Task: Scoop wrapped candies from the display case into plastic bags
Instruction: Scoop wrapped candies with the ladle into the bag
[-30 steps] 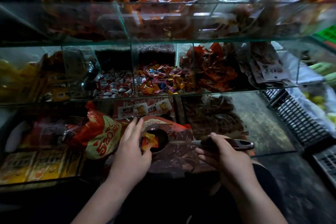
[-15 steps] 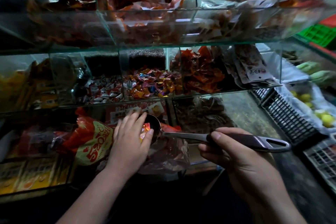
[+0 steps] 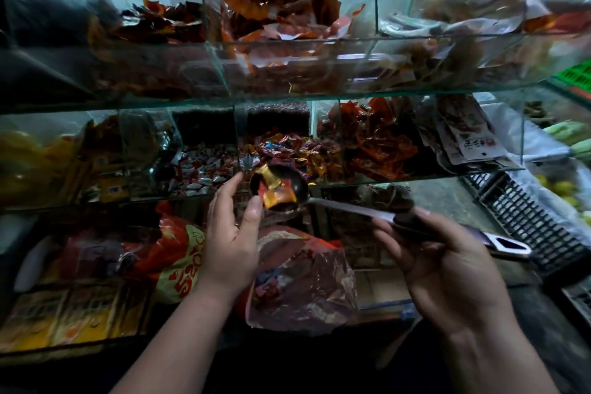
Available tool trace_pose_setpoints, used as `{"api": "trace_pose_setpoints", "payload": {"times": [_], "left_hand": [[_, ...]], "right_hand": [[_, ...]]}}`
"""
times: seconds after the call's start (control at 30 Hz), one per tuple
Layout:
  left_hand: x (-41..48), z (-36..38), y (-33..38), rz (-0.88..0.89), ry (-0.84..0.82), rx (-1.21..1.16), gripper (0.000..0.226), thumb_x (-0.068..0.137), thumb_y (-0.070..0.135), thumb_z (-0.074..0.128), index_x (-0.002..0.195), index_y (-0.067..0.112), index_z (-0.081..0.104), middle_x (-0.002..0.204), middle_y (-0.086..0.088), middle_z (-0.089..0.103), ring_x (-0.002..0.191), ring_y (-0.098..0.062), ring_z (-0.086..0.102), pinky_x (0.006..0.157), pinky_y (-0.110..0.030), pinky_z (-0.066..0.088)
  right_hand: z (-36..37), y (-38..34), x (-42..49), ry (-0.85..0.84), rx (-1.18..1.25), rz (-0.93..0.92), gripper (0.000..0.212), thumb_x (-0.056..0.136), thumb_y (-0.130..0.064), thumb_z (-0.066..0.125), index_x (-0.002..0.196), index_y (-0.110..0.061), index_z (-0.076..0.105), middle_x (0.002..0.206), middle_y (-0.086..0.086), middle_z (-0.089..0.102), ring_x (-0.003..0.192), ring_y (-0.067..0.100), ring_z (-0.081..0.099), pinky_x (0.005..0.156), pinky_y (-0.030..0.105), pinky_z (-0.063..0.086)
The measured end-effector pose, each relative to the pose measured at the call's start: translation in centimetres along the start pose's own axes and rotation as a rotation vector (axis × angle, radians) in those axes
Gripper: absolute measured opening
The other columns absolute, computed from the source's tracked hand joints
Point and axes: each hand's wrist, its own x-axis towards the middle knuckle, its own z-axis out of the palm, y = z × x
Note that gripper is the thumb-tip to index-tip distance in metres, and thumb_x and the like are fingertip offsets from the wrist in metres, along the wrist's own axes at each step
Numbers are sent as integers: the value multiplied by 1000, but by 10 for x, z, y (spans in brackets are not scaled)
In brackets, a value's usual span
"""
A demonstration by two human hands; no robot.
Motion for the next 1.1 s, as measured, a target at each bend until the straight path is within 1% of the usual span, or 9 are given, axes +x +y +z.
{"api": "trace_pose_setpoints", "payload": {"times": [0.17,0.27,0.33,0.53,0.63,0.77,0.9,0.97,1.1], "left_hand": [[4,-3,-6,-83,-18,5,58,93,61,45,146,38,42,148,13,45,137,-6,41,115,-41,37],[4,-2,-6,-114,-12,-24,46,93,60,46,136,44,49,136,15,54,127,-3,49,109,-40,44],[2,-2,-5,-124,14,-65,39,96,60,49,131,43,54,129,16,58,120,-1,54,104,-37,48],[0,-1,-9,-112,13,-48,29,100,41,56,130,42,54,123,18,59,115,1,56,101,-34,50],[0,1,-10,-130,-7,-29,33,100,41,58,132,45,51,127,22,54,119,0,53,104,-36,49],[2,5,-6,-117,-54,5,46,100,41,58,143,41,44,138,20,42,133,-7,43,112,-40,41],[0,9,3,-79,-94,35,51,100,41,58,148,37,41,143,21,37,133,-1,37,109,-29,35],[-7,8,5,-61,-73,36,46,99,37,61,142,39,46,139,21,42,128,2,40,104,-22,35],[-34,1,-3,-12,43,58,38,91,16,71,101,44,48,123,23,50,118,10,46,101,-21,40]], "right_hand": [[46,37,67,-4,-67,-165,6,95,-11,66,89,-12,66,86,11,77,94,32,77,80,37,63],[65,70,112,-23,-606,-398,4,89,-19,74,90,-20,70,88,3,75,85,3,73,76,20,57],[72,82,131,-157,-847,-522,8,92,-17,71,90,-22,66,89,-3,70,76,-7,65,67,9,49],[69,69,127,-544,-1419,-947,15,92,-12,65,107,-9,63,106,6,61,95,23,61,80,43,53],[59,56,93,-564,-1411,-1001,25,87,-10,67,111,-7,63,115,8,60,103,25,62,83,44,55],[45,51,39,-452,-1150,-1060,11,91,-4,69,102,-6,68,104,2,67,100,13,66,87,27,54],[34,41,-11,-370,-978,-957,7,93,-15,69,100,-14,70,98,-8,70,93,9,70,80,21,55],[25,28,-38,-323,-875,-889,7,92,-24,69,97,-21,72,94,-9,74,88,10,73,76,22,56],[1,8,-44,-225,-820,-611,11,93,-24,65,92,-19,74,80,2,79,75,14,77,80,33,61]]}}
